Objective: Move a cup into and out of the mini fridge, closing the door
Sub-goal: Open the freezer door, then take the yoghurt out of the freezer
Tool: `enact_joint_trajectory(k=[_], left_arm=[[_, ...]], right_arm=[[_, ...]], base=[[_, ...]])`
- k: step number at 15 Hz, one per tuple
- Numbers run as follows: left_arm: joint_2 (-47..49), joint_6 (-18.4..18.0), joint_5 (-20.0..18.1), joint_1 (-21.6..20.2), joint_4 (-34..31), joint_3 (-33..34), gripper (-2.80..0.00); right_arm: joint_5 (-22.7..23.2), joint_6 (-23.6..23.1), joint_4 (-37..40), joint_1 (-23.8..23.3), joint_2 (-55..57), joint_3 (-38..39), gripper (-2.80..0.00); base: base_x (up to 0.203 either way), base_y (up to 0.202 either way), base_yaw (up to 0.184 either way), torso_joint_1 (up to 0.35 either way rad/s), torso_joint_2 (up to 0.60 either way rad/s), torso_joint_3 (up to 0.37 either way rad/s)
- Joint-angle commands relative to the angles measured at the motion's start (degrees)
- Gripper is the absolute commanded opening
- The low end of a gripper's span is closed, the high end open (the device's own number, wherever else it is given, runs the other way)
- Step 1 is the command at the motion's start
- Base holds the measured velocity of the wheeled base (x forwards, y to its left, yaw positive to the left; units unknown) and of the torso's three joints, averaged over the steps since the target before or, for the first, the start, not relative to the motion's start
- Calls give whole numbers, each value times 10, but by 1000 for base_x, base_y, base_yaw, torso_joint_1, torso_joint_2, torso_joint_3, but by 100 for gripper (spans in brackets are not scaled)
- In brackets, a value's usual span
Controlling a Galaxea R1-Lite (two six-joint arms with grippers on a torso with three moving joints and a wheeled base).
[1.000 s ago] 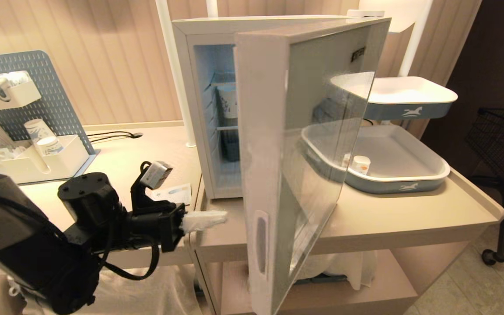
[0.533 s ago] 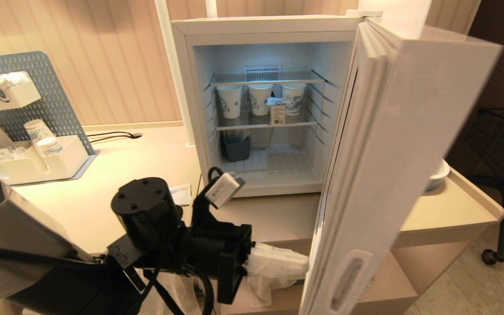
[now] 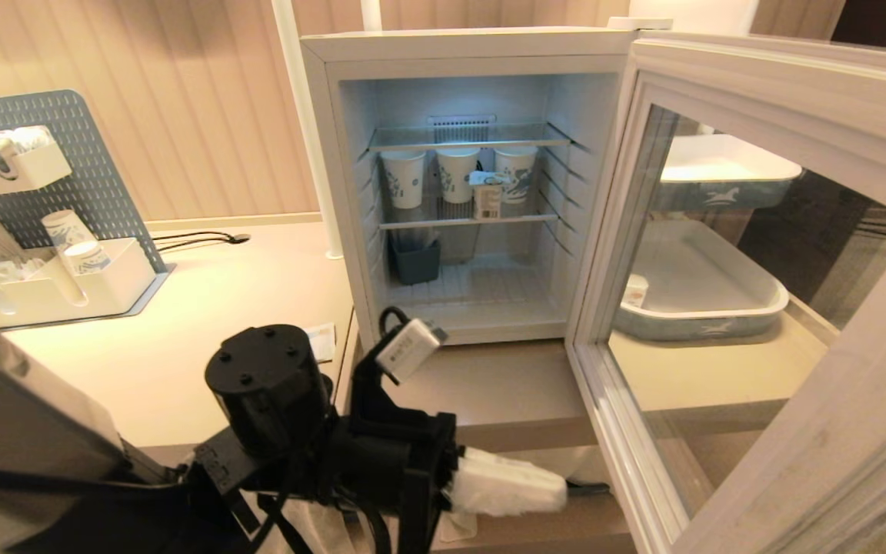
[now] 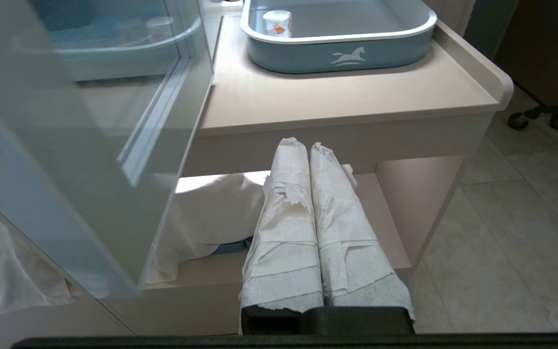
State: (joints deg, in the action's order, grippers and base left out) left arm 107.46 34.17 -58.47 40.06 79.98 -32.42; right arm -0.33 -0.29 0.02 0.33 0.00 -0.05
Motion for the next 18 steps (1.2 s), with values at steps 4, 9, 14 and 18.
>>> enact_joint_trajectory(k=[4,9,14,18], left_arm=[[-323,2,20,-292,-259,-20,-280],[-648,8,16,-608,-1057,-336,-280],[-776,98,0,-427,-1277,-548,-280],[-995,53,83,-400,-1349,-498,-280]], right_arm=[[0,-1,0,0,1,0,-280],[0,-2,2,0,1,0,-280],[0,-1,1,0,1,0,-280],[0,0,0,0,1,0,-280]], base=[[0,0,0,0,0,0],[0,0,0,0,0,0],[0,0,0,0,0,8],[0,0,0,0,0,0]])
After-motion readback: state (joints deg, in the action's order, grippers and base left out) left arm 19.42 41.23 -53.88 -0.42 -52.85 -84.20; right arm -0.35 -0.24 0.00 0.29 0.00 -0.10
